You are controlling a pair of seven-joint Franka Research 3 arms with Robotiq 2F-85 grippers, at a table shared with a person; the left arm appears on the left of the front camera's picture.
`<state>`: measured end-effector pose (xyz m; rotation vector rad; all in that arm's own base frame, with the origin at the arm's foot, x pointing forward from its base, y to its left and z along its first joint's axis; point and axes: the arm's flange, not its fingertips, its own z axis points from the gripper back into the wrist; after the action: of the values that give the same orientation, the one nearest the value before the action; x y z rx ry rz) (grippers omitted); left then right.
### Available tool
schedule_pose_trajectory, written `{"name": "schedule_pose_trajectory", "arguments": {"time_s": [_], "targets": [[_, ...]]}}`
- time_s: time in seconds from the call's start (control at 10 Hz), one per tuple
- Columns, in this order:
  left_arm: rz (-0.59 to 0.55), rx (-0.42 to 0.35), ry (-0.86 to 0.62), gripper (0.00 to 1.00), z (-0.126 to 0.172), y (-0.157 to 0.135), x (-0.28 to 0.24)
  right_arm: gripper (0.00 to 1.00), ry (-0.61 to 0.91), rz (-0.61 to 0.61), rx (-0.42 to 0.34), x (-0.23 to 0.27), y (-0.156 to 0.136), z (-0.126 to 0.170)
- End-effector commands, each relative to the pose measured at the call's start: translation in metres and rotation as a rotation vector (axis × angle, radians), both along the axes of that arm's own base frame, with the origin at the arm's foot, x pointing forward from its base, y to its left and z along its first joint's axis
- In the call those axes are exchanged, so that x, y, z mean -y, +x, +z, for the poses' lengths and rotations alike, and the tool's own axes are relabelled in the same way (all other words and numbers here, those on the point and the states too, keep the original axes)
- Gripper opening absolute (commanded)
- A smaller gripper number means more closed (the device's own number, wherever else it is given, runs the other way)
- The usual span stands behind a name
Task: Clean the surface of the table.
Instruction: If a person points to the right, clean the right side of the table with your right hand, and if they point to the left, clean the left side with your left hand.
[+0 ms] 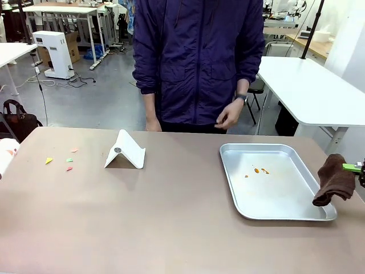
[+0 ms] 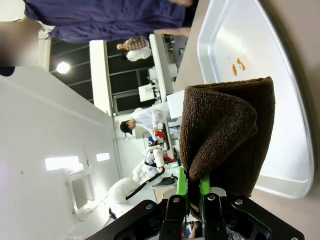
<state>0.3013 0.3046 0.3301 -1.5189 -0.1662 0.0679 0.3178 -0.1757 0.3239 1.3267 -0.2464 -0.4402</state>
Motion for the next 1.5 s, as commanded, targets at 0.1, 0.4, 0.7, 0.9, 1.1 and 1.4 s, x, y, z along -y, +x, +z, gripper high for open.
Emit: {"name": "schedule_pose_trajectory", "arguments": {"time_s": [0.1, 0.4, 0.7, 0.9, 1.1, 1.4], "targets": [[-0.003, -0.001, -0.003, 0.00, 0.006, -0.003, 0.002, 0.00, -0.010, -0.002, -0.014, 0.000, -0.002, 0.007], [-0.003, -0.001, -0.003, 0.00, 0.006, -0.003, 0.002, 0.00, -0.010, -0.002, -0.014, 0.000, -0.002, 0.007], [-0.003, -0.001, -0.003, 0.00, 0.006, -0.003, 0.002, 0.00, -0.010, -0.002, -0.014, 0.000, -0.002, 0.007], [-0.003, -0.001, -0.003, 0.00, 0.006, -0.003, 0.002, 0.00, -0.010, -0.002, -0.014, 0.000, -0.002, 0.007], [-0.003, -0.001, -0.003, 0.00, 0.006, -0.003, 0.002, 0.11, -0.026, 0.039, 0.010, -0.008, 0.010, 0.005], [-0.003, -0.001, -0.003, 0.00, 0.006, -0.003, 0.002, 0.11, -0.196, 0.198, 0.078, -0.040, 0.048, 0.035]]}}
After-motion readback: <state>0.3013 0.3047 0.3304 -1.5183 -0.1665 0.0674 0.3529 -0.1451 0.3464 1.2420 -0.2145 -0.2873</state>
